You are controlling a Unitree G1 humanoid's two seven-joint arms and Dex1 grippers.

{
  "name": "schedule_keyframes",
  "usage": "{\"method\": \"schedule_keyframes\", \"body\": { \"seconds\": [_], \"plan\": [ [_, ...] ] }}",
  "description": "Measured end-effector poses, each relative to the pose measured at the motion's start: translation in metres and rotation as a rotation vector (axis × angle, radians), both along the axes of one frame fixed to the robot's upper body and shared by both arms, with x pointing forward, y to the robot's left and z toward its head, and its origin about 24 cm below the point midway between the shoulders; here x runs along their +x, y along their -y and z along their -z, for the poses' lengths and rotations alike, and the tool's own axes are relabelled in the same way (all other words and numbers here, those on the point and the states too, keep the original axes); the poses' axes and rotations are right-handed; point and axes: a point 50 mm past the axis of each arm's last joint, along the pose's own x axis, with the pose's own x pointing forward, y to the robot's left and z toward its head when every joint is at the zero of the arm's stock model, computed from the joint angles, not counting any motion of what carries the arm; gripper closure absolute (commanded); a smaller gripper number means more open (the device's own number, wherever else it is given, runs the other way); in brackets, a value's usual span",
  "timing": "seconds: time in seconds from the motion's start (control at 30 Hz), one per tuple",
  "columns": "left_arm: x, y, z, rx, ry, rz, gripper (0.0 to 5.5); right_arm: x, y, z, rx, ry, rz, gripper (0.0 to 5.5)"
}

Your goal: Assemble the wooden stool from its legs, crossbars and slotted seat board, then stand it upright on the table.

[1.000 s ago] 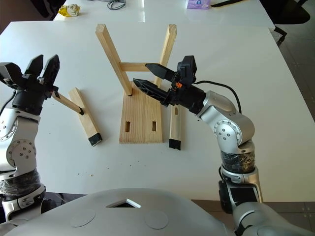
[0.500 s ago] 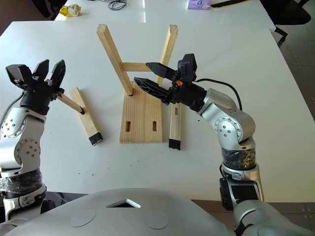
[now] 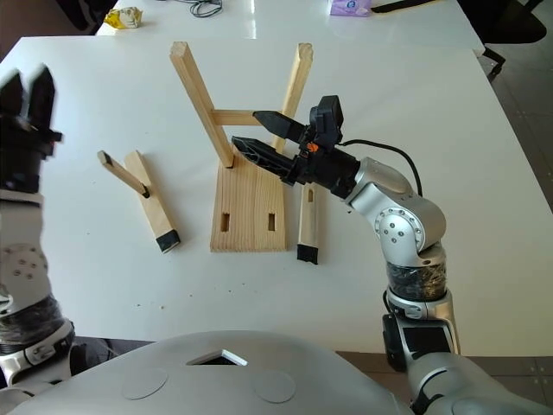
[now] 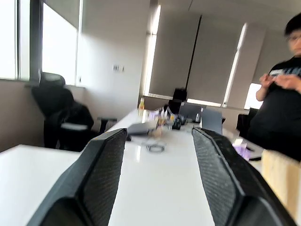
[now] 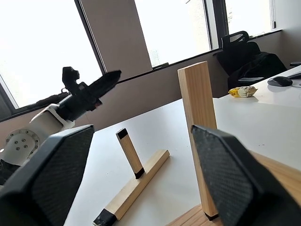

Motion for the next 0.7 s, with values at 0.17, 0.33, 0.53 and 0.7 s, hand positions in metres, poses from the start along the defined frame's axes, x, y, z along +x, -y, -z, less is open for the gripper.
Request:
{"method": "schedule_keyframes", "body": {
  "seconds": [0.17, 0.33, 0.53, 0.7],
  "plan": [
    [-0.014, 0.045, -0.015, -0.039, -0.063, 0.222, 2.53, -0.005, 0.003, 0.005, 0.002, -0.02, 0.031, 1.7],
    [-0.024, 0.076, -0.002, -0.048, -0.23, 0.397, 1.93, -0.014, 0.009, 0.011, 0.012, -0.045, 0.102, 1.7],
    [-0.069, 0.084, 0.074, -0.002, -0.87, 0.619, 1.93, -0.019, 0.015, 0.013, 0.021, -0.053, 0.171, 1.7],
    [-0.082, 0.058, 0.109, -0.09, -1.191, 0.471, 1.93, -0.02, 0.018, 0.013, 0.027, -0.042, 0.207, 1.7]
  ]
}}
